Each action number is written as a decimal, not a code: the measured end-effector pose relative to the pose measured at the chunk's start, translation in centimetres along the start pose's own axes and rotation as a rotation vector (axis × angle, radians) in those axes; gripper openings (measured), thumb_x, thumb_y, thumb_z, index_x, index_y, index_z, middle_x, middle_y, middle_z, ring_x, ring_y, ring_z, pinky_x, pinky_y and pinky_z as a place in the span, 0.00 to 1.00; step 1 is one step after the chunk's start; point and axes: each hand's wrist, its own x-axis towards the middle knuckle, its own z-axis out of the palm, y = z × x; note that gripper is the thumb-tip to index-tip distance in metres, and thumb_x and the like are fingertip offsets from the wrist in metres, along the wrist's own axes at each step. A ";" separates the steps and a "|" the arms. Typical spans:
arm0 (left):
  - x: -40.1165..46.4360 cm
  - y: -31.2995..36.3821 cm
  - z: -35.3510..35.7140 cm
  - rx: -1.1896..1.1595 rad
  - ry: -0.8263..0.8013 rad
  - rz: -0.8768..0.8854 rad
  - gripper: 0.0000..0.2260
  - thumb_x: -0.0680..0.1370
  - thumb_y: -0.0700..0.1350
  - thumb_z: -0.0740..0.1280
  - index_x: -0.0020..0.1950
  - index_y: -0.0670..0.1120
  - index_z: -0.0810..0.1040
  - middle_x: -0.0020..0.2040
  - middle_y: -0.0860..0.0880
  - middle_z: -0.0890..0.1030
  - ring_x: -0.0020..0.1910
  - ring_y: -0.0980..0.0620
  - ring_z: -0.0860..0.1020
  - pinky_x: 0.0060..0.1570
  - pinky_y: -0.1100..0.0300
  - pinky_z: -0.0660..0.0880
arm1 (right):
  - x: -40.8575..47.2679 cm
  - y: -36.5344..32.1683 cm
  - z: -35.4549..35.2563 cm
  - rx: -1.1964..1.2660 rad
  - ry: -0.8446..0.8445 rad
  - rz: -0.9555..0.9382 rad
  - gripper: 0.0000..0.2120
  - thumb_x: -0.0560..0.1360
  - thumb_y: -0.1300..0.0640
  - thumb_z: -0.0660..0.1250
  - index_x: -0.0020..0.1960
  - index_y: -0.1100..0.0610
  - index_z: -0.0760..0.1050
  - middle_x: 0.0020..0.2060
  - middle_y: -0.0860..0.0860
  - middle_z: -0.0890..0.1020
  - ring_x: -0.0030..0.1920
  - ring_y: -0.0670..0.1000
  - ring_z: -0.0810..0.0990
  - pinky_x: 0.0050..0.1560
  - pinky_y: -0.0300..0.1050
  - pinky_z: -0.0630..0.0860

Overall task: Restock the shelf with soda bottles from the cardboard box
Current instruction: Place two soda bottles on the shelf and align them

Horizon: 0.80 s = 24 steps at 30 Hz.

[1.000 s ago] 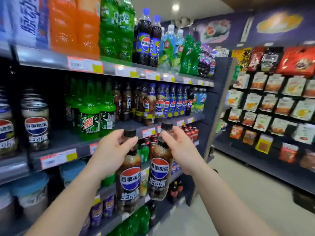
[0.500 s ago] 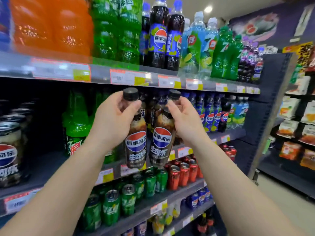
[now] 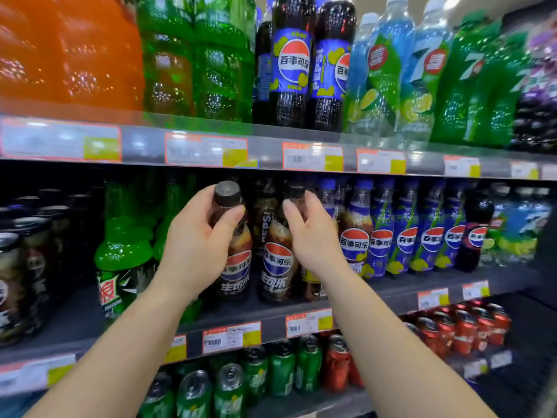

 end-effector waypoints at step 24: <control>-1.9 0.2 1.0 0.121 0.118 -0.022 0.11 0.78 0.44 0.65 0.53 0.61 0.74 0.47 0.63 0.80 0.49 0.68 0.78 0.49 0.74 0.73 | -9.1 6.6 1.4 -0.381 -0.253 -0.225 0.20 0.79 0.41 0.55 0.70 0.43 0.67 0.57 0.48 0.73 0.58 0.50 0.71 0.57 0.46 0.72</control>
